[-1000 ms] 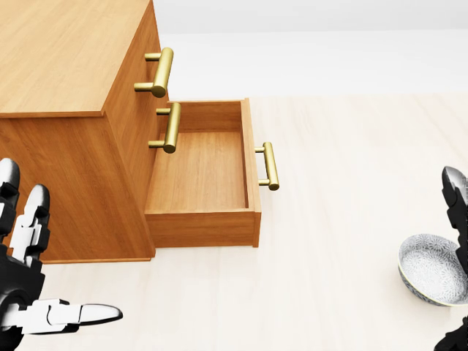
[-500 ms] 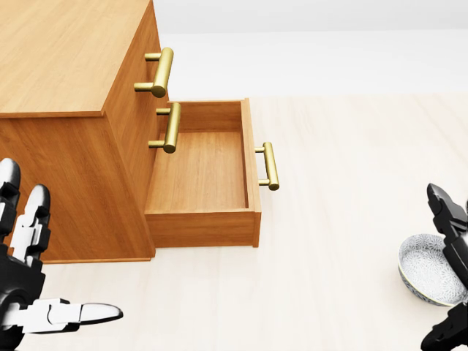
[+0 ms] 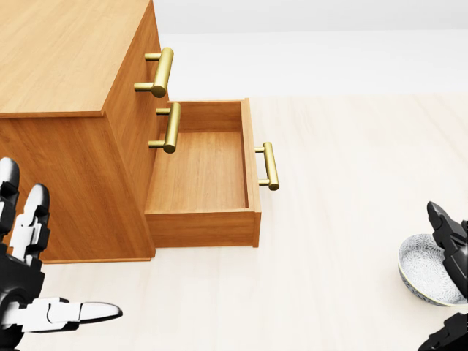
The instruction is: Put the bowl on top of the cabinet.
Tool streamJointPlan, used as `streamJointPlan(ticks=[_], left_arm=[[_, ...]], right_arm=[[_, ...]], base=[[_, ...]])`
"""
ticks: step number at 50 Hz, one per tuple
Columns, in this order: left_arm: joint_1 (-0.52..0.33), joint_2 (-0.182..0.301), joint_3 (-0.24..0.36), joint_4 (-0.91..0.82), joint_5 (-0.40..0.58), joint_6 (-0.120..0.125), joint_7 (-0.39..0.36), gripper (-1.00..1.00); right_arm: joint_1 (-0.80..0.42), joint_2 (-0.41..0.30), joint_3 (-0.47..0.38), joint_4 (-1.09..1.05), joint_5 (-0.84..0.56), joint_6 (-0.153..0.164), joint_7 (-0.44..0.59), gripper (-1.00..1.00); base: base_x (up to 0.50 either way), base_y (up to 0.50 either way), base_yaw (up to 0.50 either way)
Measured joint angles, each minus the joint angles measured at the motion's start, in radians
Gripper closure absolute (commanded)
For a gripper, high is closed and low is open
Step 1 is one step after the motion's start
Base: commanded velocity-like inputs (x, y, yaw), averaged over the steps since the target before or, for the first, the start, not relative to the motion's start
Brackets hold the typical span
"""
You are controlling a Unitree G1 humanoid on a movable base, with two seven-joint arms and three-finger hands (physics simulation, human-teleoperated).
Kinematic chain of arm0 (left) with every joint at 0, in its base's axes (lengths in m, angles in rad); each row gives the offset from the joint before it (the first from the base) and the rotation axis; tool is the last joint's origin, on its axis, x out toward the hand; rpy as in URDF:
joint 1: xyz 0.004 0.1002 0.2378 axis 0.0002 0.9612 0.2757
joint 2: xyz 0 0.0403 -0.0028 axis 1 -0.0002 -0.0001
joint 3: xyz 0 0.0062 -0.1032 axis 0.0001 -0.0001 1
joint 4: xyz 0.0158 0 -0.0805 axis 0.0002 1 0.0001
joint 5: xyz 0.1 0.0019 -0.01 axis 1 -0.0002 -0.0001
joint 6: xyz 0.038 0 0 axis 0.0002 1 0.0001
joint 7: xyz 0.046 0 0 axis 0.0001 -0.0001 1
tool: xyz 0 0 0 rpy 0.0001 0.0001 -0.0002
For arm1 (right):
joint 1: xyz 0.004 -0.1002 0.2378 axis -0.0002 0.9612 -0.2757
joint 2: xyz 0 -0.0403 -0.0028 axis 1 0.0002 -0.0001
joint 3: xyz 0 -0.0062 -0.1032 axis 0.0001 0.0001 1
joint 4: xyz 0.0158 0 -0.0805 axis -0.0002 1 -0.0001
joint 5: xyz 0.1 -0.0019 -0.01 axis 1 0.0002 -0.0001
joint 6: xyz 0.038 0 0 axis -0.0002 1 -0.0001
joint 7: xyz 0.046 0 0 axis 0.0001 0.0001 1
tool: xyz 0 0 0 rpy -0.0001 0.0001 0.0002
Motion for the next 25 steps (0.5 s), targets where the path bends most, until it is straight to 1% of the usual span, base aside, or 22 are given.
streamJointPlan(ticks=[25], left_arm=[[-0.001,0.000,-0.002,0.002,0.002,0.000,0.002,-1.00]], right_arm=[[-0.015,-0.039,0.009,0.152,0.076,0.000,-0.049,-1.00]], base=[[0.00,0.00,0.00]])
